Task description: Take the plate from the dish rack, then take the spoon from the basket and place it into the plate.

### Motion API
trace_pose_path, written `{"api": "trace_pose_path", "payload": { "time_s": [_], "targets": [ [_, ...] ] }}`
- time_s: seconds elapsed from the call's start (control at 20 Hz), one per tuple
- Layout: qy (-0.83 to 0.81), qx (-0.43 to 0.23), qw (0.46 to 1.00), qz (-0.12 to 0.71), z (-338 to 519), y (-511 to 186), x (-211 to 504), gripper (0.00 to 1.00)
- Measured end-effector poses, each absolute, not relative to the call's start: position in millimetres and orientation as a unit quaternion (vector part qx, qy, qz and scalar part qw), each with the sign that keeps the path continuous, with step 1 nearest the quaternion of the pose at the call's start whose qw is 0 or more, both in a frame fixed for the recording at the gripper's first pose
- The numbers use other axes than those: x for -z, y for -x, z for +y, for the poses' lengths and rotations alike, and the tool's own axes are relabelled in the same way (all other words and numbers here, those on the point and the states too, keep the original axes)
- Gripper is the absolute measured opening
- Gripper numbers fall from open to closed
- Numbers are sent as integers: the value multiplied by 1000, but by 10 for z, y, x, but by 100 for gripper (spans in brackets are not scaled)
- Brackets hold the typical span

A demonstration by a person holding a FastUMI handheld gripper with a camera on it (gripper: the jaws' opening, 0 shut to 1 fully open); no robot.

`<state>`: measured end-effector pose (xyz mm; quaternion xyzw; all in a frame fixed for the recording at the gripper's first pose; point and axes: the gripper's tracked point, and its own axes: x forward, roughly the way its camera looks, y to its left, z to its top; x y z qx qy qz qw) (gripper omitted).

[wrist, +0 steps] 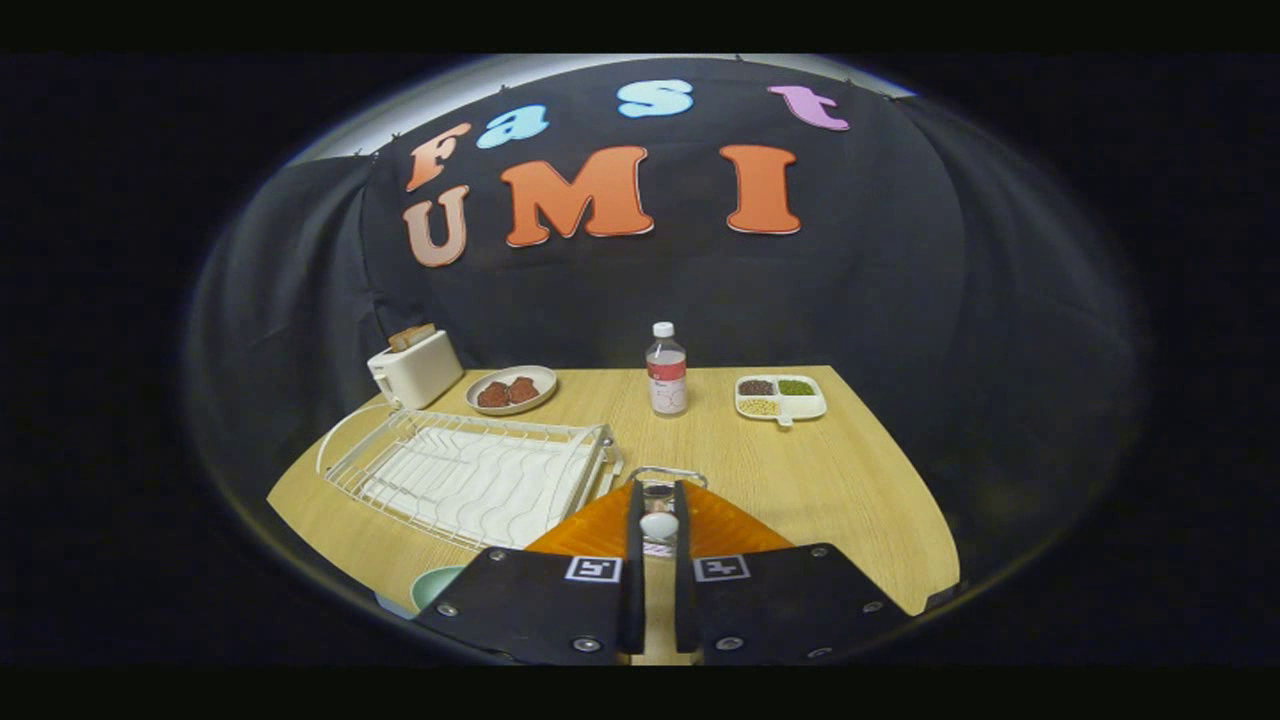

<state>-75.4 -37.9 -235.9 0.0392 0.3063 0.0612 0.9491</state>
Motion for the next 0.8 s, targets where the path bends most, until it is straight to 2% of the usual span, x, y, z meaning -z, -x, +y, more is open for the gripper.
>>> {"api": "trace_pose_path", "payload": {
  "time_s": [0.8],
  "targets": [
    [-76,-155,936,307,194,1696,1847,12]
  ]
}}
